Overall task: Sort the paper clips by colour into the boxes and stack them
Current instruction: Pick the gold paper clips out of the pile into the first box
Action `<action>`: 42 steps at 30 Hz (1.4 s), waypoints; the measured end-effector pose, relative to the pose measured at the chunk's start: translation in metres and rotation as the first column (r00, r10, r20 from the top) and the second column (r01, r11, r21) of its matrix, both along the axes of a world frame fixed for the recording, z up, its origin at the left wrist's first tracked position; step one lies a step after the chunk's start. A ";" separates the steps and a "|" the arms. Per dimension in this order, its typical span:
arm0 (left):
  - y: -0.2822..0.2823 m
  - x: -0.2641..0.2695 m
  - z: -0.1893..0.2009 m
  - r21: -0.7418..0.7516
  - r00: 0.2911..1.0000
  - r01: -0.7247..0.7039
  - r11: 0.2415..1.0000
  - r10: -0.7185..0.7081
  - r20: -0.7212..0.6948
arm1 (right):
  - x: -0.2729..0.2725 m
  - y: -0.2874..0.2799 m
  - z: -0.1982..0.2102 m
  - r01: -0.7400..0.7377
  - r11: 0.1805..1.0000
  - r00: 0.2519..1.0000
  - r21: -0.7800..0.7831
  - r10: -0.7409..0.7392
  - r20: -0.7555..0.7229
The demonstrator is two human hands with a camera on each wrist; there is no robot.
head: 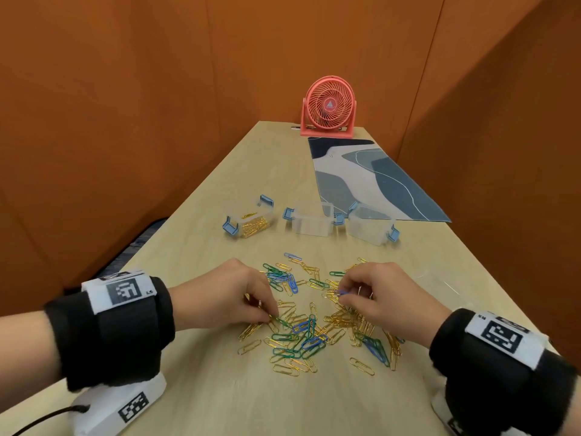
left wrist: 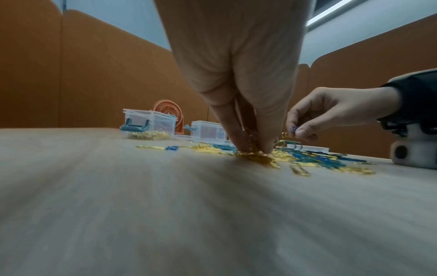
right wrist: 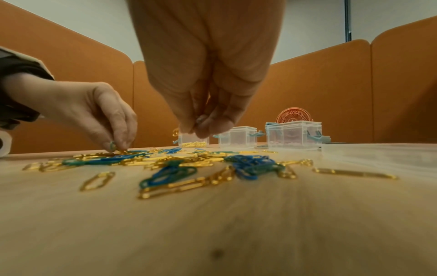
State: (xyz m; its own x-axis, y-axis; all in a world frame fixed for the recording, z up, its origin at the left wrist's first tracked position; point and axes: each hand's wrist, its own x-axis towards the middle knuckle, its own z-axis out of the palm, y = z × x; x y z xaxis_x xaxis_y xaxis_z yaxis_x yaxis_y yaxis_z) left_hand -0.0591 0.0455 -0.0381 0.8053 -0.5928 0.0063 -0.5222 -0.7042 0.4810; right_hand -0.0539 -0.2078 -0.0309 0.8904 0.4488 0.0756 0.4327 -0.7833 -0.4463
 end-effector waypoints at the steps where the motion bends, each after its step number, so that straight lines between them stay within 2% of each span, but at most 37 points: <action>1: 0.000 0.001 0.002 -0.017 0.999 -0.036 0.999 0.036 -0.006 | 0.001 -0.001 -0.001 0.027 0.999 0.999 0.017 -0.027 0.018; 4: 0.002 0.005 0.011 -0.133 0.977 -0.202 0.970 0.190 -0.101 | 0.003 -0.004 -0.003 0.093 0.996 0.994 0.013 -0.094 0.060; 6: 0.004 0.009 0.017 -0.193 0.931 -0.327 0.925 0.282 -0.231 | 0.002 -0.006 -0.004 0.125 0.992 0.988 -0.013 -0.123 0.091; 9: 0.008 0.013 0.025 -0.259 0.774 -0.513 0.818 0.311 -0.552 | 0.000 -0.006 -0.003 0.091 0.995 0.989 -0.033 -0.087 0.117; 12: 0.009 0.012 0.032 -0.290 0.582 -0.636 0.715 0.198 -0.789 | -0.002 0.000 -0.001 -0.057 0.998 0.997 -0.039 0.059 0.041; 14: 0.010 0.012 0.033 -0.319 0.522 -0.676 0.664 0.126 -0.844 | -0.004 0.005 0.000 -0.147 0.987 0.989 -0.071 0.148 0.010; 16: 0.010 0.012 0.032 -0.348 0.497 -0.701 0.623 0.076 -0.864 | -0.006 0.010 0.002 -0.187 0.979 0.982 -0.081 0.188 0.008; 20: 0.011 0.013 0.030 -0.326 0.455 -0.746 0.581 0.086 -0.886 | -0.005 0.020 -0.001 -0.240 0.968 0.969 -0.076 0.243 0.036; 22: 0.011 0.013 0.030 -0.284 0.462 -0.733 0.617 0.145 -0.875 | -0.004 0.025 -0.003 -0.256 0.963 0.966 -0.085 0.259 0.027; 25: 0.009 0.014 0.031 -0.234 0.539 -0.693 0.682 0.275 -0.796 | -0.003 0.034 -0.002 -0.270 0.955 0.962 -0.119 0.272 -0.002; 27: 0.010 0.017 0.031 -0.222 0.580 -0.708 0.671 0.372 -0.725 | -0.002 0.040 -0.003 -0.290 0.943 0.957 -0.164 0.290 -0.026; 30: 0.014 0.018 0.029 -0.190 0.597 -0.735 0.651 0.488 -0.637 | -0.002 0.047 -0.003 -0.321 0.922 0.947 -0.216 0.309 -0.090; 33: 0.015 0.014 0.024 -0.113 0.618 -0.689 0.716 0.499 -0.607 | -0.007 0.050 -0.002 -0.332 0.907 0.940 -0.259 0.296 -0.169; 36: 0.017 0.008 0.020 -0.063 0.618 -0.651 0.756 0.480 -0.623 | -0.010 0.052 -0.002 -0.331 0.899 0.942 -0.288 0.295 -0.160; 37: 0.017 0.005 0.019 -0.037 0.638 -0.619 0.785 0.475 -0.606 | -0.009 0.053 -0.002 -0.325 0.901 0.944 -0.286 0.292 -0.154; 40: 0.017 -0.002 0.016 0.123 0.775 -0.443 0.888 0.449 -0.445 | -0.006 0.055 -0.001 -0.291 0.923 0.955 -0.250 0.264 -0.136; 42: 0.017 -0.005 0.013 0.202 0.853 -0.326 0.923 0.380 -0.357 | -0.005 0.055 -0.001 -0.270 0.938 0.960 -0.215 0.246 -0.135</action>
State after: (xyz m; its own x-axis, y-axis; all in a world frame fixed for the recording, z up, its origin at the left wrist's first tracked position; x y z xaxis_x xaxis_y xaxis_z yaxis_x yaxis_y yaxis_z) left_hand -0.0646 0.0623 -0.0247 0.8833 -0.2420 -0.4016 -0.0204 -0.8756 0.4826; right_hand -0.0591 -0.1524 -0.0315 0.7390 0.6582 -0.1439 0.5940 -0.7373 -0.3219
